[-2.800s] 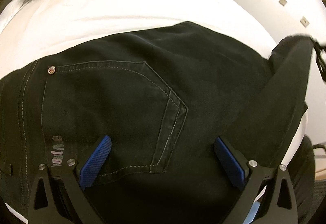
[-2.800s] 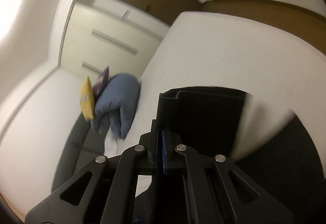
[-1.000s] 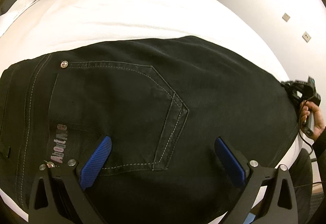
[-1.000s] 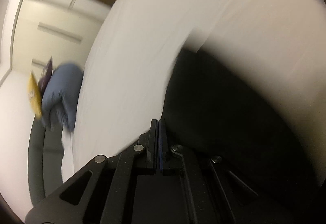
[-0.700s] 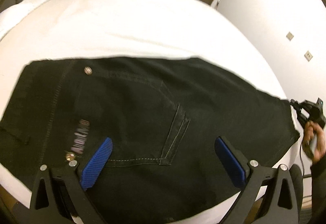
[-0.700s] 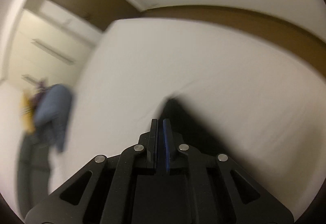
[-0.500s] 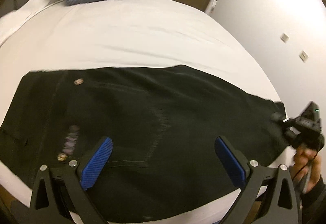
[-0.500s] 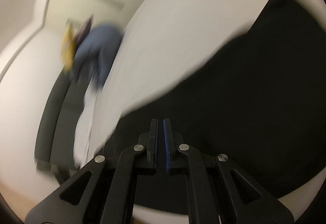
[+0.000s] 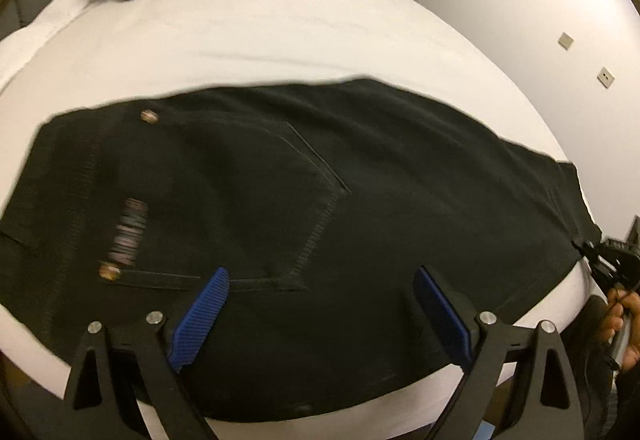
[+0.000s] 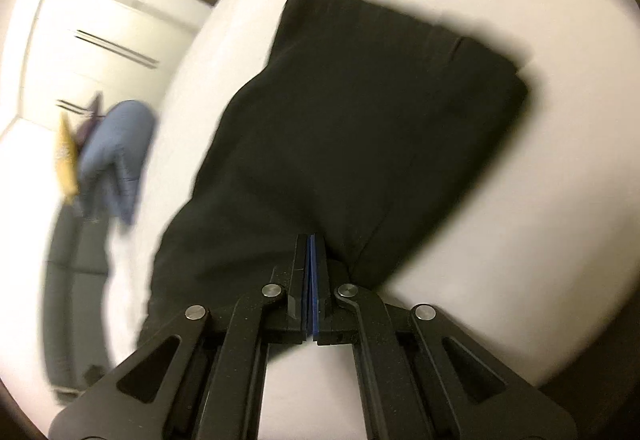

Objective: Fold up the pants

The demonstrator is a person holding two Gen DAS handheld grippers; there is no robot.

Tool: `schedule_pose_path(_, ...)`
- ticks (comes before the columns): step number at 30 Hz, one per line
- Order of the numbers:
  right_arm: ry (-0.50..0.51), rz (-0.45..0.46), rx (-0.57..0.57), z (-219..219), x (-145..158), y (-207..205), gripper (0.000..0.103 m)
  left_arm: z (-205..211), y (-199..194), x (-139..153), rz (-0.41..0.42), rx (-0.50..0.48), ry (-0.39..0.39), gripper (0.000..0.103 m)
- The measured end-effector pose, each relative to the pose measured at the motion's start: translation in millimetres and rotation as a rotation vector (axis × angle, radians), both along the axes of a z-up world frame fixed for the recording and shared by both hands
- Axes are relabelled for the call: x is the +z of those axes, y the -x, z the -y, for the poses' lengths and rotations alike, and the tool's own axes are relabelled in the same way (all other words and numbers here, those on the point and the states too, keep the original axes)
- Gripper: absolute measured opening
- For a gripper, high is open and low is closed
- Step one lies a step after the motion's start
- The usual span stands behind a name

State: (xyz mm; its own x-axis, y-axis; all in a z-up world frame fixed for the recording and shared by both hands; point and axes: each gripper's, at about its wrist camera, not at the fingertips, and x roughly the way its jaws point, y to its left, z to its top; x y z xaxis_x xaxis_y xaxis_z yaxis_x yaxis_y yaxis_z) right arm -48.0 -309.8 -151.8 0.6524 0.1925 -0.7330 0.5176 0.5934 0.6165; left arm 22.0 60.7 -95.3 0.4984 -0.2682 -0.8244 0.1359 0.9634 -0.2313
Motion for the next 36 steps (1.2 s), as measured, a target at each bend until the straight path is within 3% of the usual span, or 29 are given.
schedule_pose_path(3, 0.035, -0.032, -0.038, -10.6, 16.5, 10.7, 0.001, -15.3, -10.9, 10.5, 0.03, 0.034, 0.003, 0.095)
schedule_pose_path(7, -0.05, 0.101, 0.159, -60.2, 30.4, -15.7, 0.004, -36.9, -31.5, -2.3, -0.017, 0.065, -0.021, 0.095)
schedule_pose_path(10, -0.137, 0.148, 0.321, -108.3, 13.7, -45.9, 0.004, -55.2, -33.7, -13.7, -0.032, 0.056, -0.004, 0.092)
schedule_pose_path(12, -0.127, 0.072, 0.349, -134.7, -10.1, -72.6, 0.003, -54.0, -29.4, -12.4, -0.038, 0.036, -0.022, 0.092)
schedule_pose_path(13, -0.119, 0.032, 0.349, -141.7, -24.7, -77.0, 0.0, -56.2, -25.8, -11.1, -0.038, 0.029, -0.032, 0.092)
schedule_pose_path(17, -0.097, 0.058, 0.27, -124.6, -36.5, -74.2, 0.0, -77.0, -7.1, -2.8, -0.024, 0.066, -0.153, 0.092)
schedule_pose_path(22, 0.016, -0.015, 0.061, -70.2, -13.3, -36.9, 0.0, -85.2, -9.9, 27.8, 0.025, 0.089, -0.137, 0.091)
schedule_pose_path(24, 0.033, 0.015, 0.108, -79.9, -1.5, -46.5, 0.003, -65.5, -23.1, 40.3, 0.056, 0.038, -0.092, 0.091)
schedule_pose_path(26, -0.025, 0.084, 0.237, -100.0, 5.4, -74.3, 0.003, -39.6, -43.5, 42.4, 0.055, -0.017, -0.053, 0.091)
schedule_pose_path(31, -0.18, 0.154, 0.567, -221.9, -3.5, -153.3, 0.003, -10.1, -88.2, 17.0, -0.031, -0.029, -0.016, 0.091)
schedule_pose_path(33, -0.253, 0.15, 0.664, -269.9, -17.7, -171.6, 0.003, -21.0, -99.6, -5.9, -0.11, 0.039, 0.043, 0.082)
schedule_pose_path(35, -0.262, 0.102, 0.688, -312.9, -36.3, -193.3, 0.003, -33.6, -97.2, -8.8, -0.076, 0.053, 0.087, 0.08)
schedule_pose_path(36, -0.258, 0.074, 0.696, -314.1, -43.8, -201.5, 0.003, -38.2, -95.5, -8.8, -0.072, 0.05, 0.085, 0.072)
